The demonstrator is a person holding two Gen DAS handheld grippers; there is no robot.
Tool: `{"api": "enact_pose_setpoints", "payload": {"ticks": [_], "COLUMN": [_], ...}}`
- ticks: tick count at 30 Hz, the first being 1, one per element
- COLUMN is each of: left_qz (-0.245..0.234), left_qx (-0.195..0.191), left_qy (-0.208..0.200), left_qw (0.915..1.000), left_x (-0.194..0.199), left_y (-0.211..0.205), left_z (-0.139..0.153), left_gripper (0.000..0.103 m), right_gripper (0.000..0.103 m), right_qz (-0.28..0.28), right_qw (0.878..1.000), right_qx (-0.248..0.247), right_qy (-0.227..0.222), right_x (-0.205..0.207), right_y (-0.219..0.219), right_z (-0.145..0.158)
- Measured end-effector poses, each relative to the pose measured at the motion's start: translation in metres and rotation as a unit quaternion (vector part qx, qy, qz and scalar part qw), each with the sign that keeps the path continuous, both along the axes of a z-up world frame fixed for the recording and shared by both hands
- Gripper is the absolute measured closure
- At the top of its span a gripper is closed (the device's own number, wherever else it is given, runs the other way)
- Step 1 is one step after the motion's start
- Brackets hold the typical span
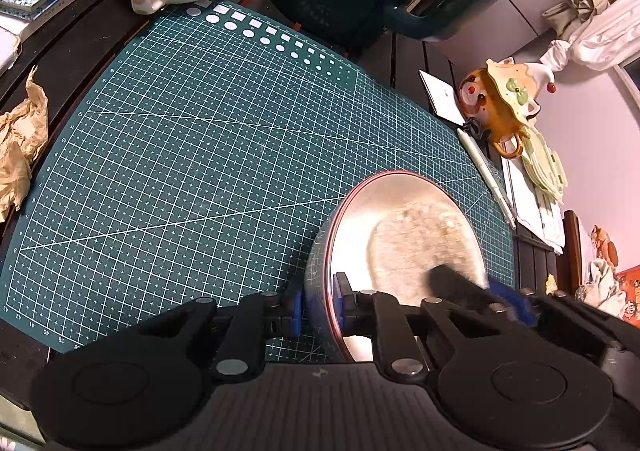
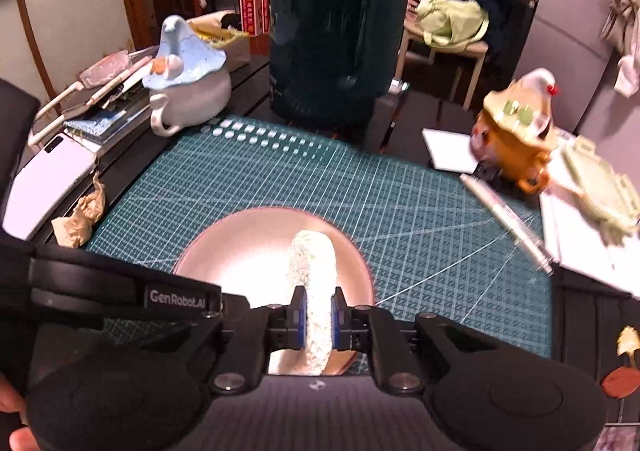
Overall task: Clean bowl
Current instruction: 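Hold the bowl with the left tool while the right tool circles the sponge over the bottom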
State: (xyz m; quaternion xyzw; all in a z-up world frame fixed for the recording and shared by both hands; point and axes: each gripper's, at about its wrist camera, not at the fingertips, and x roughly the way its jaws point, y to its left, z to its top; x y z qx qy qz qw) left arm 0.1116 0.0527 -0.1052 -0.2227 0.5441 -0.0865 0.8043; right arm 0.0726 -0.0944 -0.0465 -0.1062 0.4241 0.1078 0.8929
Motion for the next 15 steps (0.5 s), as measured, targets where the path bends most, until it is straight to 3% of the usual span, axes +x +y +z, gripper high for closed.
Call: {"api": "enact_pose_setpoints", "payload": {"ticks": [5, 15], "left_qz": [0.000, 0.000], "left_qx": [-0.001, 0.002], "left_qy": [0.001, 0.000], "left_qw": [1.0000, 1.0000], "left_x": [0.000, -0.001], "left_y": [0.000, 0.000], "left_z": [0.000, 0.001], "left_gripper": [0.089, 0.089], "right_gripper": [0.093, 0.093], "right_qz": [-0.006, 0.004], "right_qw": [0.999, 1.000], "right_qx": [0.007, 0.021], "right_qy": [-0.046, 0.019], "right_x": [-0.010, 0.001], "right_y": [-0.009, 0.000], "right_z": [0.027, -0.004]}}
